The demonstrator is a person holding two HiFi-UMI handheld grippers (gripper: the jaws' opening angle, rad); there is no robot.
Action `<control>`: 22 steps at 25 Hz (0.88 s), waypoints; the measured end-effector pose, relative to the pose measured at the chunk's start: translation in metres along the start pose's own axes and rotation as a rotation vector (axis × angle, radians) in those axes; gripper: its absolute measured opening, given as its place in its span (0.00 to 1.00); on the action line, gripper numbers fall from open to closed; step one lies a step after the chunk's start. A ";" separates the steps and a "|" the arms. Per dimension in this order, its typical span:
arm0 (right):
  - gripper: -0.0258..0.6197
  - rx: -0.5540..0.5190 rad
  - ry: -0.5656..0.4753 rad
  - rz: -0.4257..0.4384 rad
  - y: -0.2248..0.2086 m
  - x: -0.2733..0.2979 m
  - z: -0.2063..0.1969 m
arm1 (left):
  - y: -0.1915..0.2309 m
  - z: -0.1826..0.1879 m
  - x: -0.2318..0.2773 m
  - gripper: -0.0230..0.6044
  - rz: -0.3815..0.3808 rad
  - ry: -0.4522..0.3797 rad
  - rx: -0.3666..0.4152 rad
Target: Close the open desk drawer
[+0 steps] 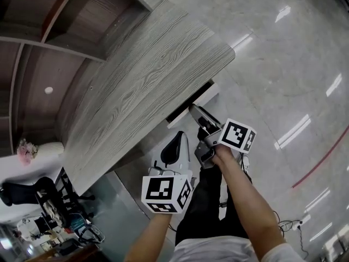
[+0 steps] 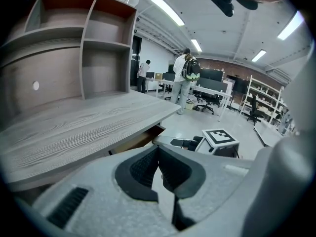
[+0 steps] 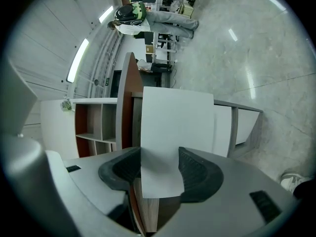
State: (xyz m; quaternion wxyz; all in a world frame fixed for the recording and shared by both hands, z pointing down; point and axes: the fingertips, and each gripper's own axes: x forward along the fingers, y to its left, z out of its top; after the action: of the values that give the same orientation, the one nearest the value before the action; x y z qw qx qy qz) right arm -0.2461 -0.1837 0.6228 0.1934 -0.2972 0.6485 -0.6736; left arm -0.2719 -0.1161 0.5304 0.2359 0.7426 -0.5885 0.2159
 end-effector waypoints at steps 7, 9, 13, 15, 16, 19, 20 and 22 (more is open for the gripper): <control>0.40 -0.006 -0.010 0.026 0.005 0.021 0.005 | 0.008 0.004 0.007 0.04 -0.011 0.012 0.002; 0.40 -0.007 -0.011 0.028 0.006 0.026 0.005 | 0.011 0.005 0.008 0.04 -0.012 0.014 0.004; 0.40 -0.007 -0.011 0.037 0.006 0.032 0.007 | 0.014 0.007 0.013 0.04 -0.018 0.017 0.007; 0.40 -0.006 -0.012 0.043 0.006 0.033 0.007 | 0.015 0.008 0.015 0.04 -0.020 0.018 0.007; 0.40 -0.006 -0.013 0.046 0.007 0.034 0.007 | 0.016 0.008 0.015 0.04 -0.021 0.019 0.006; 0.40 -0.010 -0.011 0.052 0.008 0.039 0.008 | 0.017 0.009 0.016 0.04 -0.024 0.019 0.008; 0.40 -0.010 -0.010 0.054 0.009 0.040 0.009 | 0.017 0.009 0.017 0.04 -0.025 0.019 0.009; 0.40 -0.010 -0.009 0.057 0.009 0.043 0.009 | 0.019 0.010 0.017 0.04 -0.023 0.019 0.009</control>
State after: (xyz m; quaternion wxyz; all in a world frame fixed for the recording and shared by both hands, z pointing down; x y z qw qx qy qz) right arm -0.2734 -0.2193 0.6201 0.2138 -0.2828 0.6592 -0.6631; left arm -0.2860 -0.1385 0.5347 0.2406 0.7484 -0.5765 0.2230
